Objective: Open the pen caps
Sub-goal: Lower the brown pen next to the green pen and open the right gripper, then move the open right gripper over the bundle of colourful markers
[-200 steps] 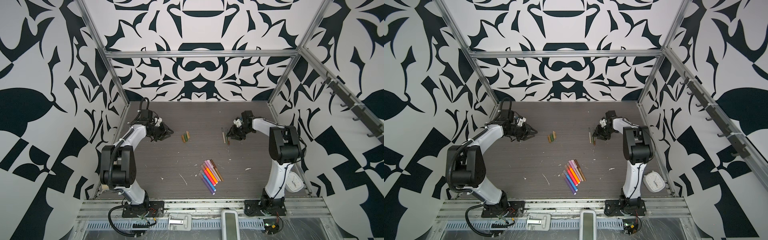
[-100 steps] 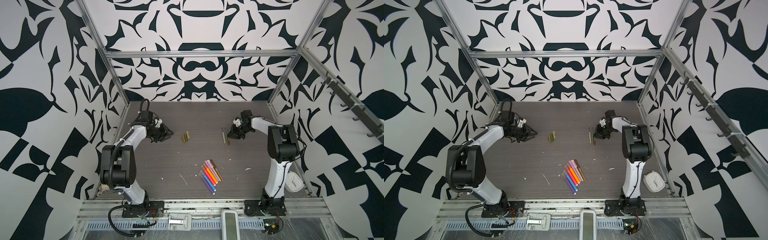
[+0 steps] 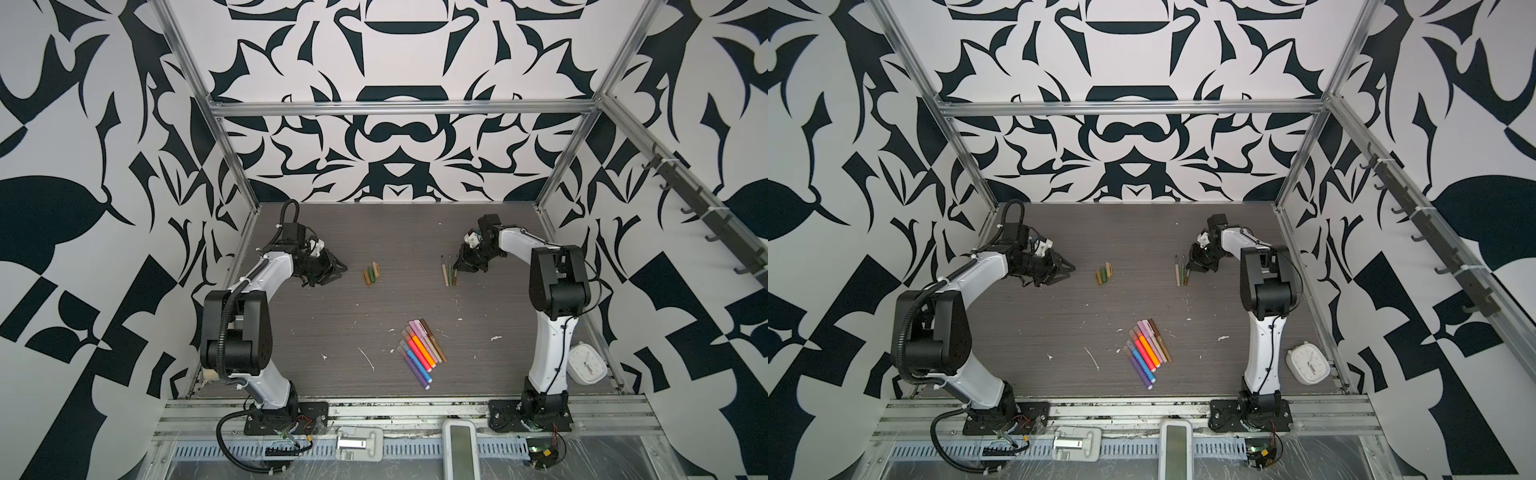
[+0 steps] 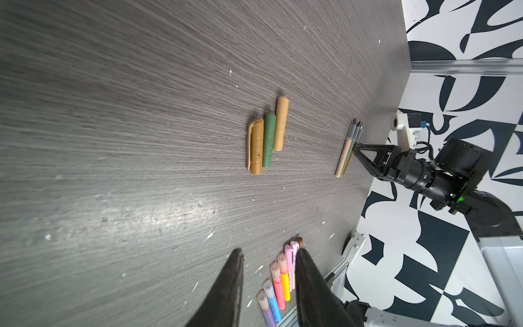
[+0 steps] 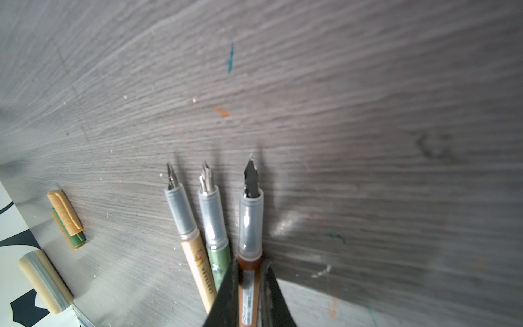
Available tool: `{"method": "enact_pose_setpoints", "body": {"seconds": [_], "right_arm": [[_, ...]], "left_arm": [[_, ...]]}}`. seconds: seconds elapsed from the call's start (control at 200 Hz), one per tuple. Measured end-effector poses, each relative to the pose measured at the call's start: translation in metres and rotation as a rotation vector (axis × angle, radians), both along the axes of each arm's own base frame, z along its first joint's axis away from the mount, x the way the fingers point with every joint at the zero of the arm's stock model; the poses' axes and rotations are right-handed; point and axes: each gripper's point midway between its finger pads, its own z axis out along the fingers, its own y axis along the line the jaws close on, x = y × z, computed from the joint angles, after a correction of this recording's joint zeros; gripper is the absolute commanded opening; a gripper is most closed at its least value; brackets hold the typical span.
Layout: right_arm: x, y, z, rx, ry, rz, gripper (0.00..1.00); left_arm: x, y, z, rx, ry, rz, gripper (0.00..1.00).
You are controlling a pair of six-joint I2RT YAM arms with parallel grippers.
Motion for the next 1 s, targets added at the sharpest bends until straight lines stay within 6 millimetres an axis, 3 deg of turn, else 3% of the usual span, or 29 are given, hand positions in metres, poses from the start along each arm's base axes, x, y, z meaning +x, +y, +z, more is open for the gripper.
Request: {"method": "enact_pose_setpoints", "body": {"seconds": [0.2, 0.355, 0.665, 0.785, 1.005], "right_arm": [[0.0, 0.001, 0.0, 0.009, 0.002, 0.003, 0.22], [0.001, 0.006, 0.003, 0.042, 0.0, 0.004, 0.39], [0.002, 0.013, 0.008, 0.084, -0.005, 0.012, 0.47], [0.003, 0.016, 0.01, 0.105, -0.007, 0.012, 0.57], [0.004, 0.02, 0.012, 0.139, -0.009, 0.014, 0.59]], "left_arm": [[0.0, 0.001, 0.0, 0.0, -0.001, 0.002, 0.34], [0.0, 0.001, 0.0, 0.0, -0.001, 0.001, 0.34], [0.0, 0.001, 0.0, -0.001, -0.001, 0.004, 0.34], [-0.001, 0.001, -0.003, -0.003, 0.004, 0.007, 0.34], [-0.004, 0.001, -0.006, -0.006, 0.013, 0.015, 0.34]]}}
